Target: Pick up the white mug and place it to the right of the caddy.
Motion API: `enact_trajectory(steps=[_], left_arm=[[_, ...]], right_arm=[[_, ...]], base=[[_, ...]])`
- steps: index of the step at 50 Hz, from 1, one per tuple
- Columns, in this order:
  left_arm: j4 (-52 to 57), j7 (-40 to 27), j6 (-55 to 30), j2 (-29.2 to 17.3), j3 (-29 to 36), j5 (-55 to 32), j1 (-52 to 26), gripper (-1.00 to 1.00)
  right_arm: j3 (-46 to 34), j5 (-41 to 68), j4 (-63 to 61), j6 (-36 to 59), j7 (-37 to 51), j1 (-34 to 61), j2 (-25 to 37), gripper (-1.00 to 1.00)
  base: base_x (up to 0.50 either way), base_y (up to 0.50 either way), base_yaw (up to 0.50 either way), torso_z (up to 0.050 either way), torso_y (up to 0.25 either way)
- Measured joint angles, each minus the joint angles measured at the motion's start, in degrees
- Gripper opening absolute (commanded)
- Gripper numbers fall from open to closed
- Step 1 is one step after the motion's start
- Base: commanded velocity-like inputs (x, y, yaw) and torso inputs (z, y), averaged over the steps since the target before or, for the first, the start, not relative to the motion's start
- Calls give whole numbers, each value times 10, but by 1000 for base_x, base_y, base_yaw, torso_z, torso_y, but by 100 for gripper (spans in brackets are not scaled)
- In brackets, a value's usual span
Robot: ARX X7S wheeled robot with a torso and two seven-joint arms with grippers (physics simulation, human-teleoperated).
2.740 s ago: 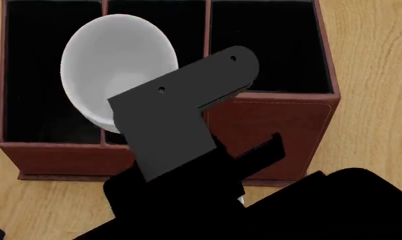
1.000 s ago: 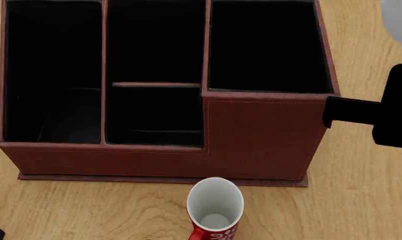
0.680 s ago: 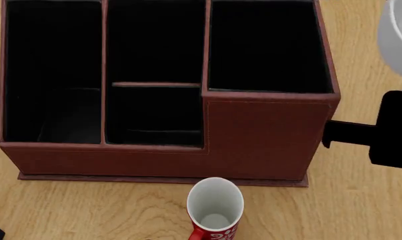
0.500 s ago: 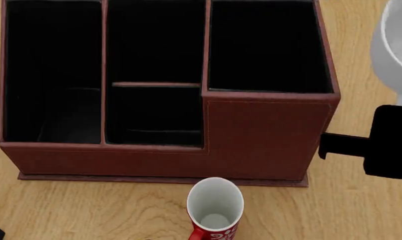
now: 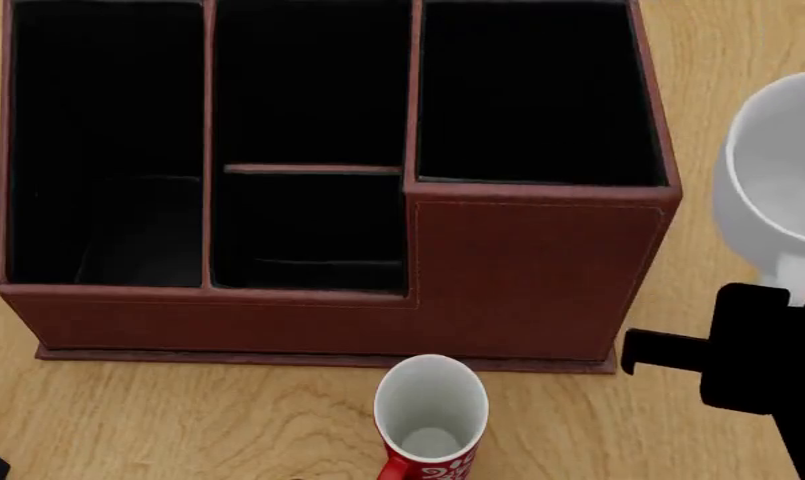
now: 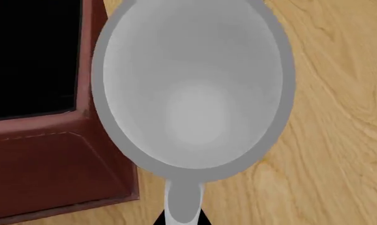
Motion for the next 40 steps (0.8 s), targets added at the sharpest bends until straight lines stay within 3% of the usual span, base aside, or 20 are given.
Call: enact_trajectory(steps=[20, 40], left_arm=[[-15, -22, 30, -30, 51, 12, -16, 100], [-12, -20, 21, -26, 74, 11, -42, 100]], right_arm=[[-18, -39, 37, -25, -46, -58, -12, -100], [-30, -64, 77, -35, -74, -81, -28, -100]], base=[[0, 0, 0, 0, 1], [0, 0, 0, 0, 1]])
